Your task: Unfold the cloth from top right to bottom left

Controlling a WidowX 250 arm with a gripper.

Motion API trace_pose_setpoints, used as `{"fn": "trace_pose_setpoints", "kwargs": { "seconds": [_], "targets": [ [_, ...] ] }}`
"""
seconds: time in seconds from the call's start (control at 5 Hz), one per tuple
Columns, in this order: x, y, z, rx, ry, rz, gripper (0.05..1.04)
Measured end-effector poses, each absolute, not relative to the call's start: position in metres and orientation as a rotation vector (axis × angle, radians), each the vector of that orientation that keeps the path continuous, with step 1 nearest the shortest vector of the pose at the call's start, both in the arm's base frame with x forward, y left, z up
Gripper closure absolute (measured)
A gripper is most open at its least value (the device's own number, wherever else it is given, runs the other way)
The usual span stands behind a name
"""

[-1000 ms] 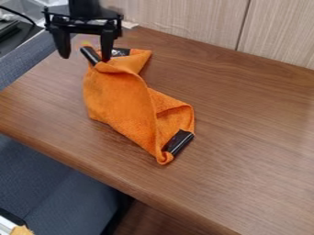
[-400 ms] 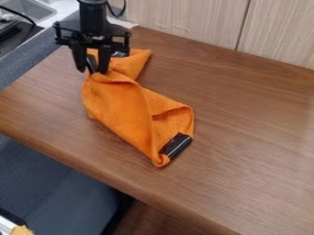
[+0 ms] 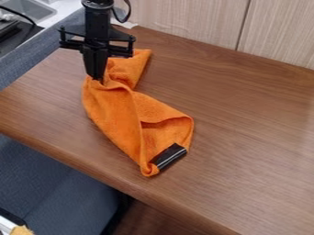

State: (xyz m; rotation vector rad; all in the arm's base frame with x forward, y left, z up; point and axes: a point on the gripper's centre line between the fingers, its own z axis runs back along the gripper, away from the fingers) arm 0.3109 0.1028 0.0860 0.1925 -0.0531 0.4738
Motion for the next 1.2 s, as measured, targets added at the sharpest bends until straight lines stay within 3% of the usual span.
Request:
{"fn": "trace_pose_setpoints", "kwargs": {
  "seconds": [0.4,0.8,1.2],
  "targets": [
    [0.306,0.105,0.100,0.147,-0.066,0.492,1.029],
    [0.294,0.150,0.110,0.130,-0.087,0.580,1.029],
    [0.272,0.197,0.086,0.132,-0.072,0.645,1.029]
  ]
}}
